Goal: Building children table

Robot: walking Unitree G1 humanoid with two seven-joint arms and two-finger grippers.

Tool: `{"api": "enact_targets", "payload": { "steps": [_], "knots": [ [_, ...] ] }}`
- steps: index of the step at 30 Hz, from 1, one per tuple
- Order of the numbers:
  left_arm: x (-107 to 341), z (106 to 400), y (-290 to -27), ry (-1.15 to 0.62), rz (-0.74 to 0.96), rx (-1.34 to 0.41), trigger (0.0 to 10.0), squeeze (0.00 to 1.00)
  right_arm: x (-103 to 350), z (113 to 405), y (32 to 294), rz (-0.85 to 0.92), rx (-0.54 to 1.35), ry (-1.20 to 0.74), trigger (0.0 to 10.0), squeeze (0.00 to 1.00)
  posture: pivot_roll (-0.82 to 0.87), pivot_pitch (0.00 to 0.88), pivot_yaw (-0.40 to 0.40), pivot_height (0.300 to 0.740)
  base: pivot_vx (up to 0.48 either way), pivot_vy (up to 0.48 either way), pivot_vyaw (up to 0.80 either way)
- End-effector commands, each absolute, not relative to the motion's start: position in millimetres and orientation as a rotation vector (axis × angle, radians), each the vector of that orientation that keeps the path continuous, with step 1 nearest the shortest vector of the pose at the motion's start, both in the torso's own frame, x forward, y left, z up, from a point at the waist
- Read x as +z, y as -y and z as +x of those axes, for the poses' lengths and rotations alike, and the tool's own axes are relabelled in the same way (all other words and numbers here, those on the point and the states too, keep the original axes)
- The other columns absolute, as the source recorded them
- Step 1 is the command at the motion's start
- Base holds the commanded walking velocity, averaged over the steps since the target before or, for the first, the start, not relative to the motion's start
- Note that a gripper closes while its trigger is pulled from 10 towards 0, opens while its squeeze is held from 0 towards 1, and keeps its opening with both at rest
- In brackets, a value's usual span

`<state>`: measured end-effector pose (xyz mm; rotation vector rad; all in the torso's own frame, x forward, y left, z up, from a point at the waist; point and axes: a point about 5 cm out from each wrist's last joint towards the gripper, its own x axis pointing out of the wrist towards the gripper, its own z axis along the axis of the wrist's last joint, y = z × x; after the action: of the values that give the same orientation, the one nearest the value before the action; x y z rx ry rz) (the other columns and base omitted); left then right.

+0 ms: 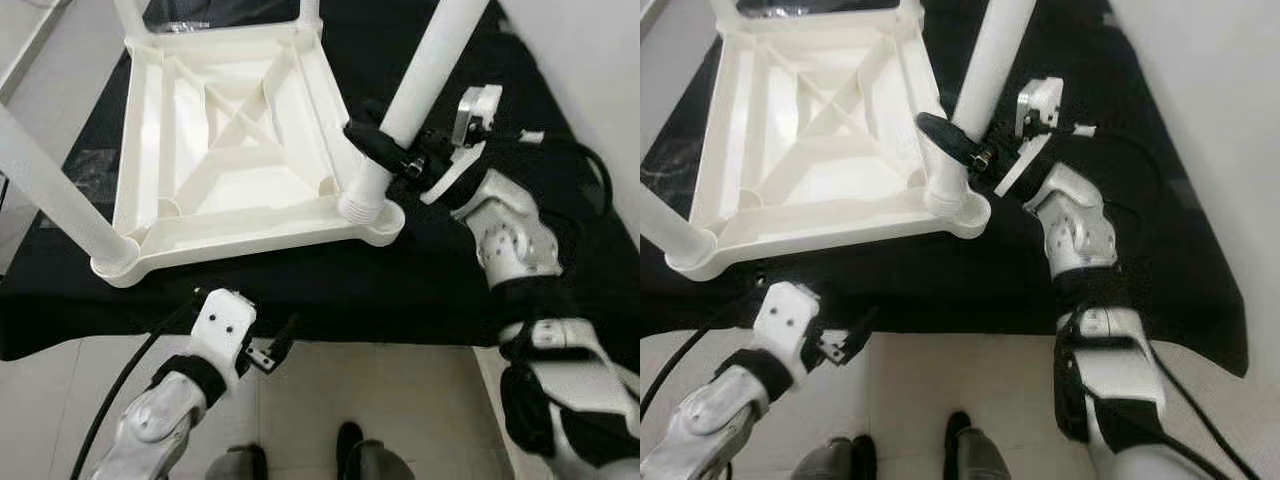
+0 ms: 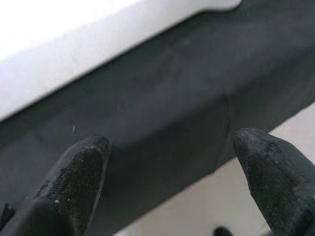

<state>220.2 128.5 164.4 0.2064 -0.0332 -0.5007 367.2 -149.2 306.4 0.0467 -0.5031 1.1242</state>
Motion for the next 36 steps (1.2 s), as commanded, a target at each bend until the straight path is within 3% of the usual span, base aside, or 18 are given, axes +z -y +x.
{"api": "enact_targets", "payload": {
  "steps": [1,7,23,36],
  "knots": [
    [164,214,-130,0.012,0.219,-0.512,10.0,0.00,304,365,149,0.002,1.193,0.506,10.0,0.00,0.17,0.430,-0.002,0.740,0.000,0.000,0.00],
    [171,206,-135,0.006,0.238,-0.515,10.0,0.00,308,365,151,-0.141,1.269,0.482,10.0,0.00,0.20,0.463,0.030,0.740,0.000,0.000,0.00],
    [180,192,-131,-0.019,0.241,-0.544,10.0,0.00,330,361,182,-0.211,1.418,0.452,10.0,0.00,0.22,0.502,0.048,0.740,0.000,0.000,0.00],
    [182,193,-129,-0.018,0.234,-0.540,10.0,0.00,326,350,160,-0.381,1.592,0.299,10.0,0.00,0.20,0.502,0.031,0.740,0.000,0.000,0.00]
  ]
}}
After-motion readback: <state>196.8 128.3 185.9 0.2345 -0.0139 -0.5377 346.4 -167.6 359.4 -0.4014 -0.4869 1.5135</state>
